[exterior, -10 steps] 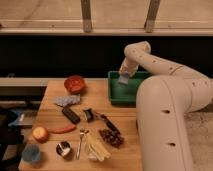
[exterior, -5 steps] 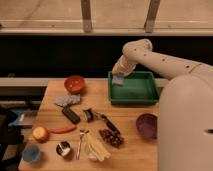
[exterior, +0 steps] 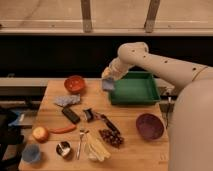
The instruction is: Place sponge in metal cup
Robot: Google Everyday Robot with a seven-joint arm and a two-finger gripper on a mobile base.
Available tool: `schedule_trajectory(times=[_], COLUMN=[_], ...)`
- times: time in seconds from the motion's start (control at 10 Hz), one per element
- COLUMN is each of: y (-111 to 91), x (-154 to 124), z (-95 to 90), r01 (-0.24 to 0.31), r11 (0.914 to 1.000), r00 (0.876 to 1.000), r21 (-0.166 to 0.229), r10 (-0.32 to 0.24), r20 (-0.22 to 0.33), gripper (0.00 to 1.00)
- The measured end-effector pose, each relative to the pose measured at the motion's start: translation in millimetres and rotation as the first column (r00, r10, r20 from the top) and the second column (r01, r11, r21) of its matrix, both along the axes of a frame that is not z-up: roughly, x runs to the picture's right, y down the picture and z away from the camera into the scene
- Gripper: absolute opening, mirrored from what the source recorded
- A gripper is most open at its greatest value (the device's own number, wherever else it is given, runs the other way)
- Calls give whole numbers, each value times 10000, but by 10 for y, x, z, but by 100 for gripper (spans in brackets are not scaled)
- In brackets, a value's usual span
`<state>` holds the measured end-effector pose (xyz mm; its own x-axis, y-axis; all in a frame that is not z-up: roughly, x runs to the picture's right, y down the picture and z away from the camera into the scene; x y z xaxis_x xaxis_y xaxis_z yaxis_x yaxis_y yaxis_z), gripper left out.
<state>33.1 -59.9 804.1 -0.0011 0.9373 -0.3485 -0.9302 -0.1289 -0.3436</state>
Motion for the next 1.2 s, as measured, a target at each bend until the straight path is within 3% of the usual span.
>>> schedule_trajectory(times=[0.2,0.9,1.2], y=[206,220,450], x=[-317,-311,-588], z=[-135,-133,-221], r01=[708,752,1444], r11=[9972,9968,9887], r00=[9960,9957,9842], r21=[-250,-279,-413], r10=[-693,-735,-1392], r20=[572,572,1092], gripper=[0,0,0])
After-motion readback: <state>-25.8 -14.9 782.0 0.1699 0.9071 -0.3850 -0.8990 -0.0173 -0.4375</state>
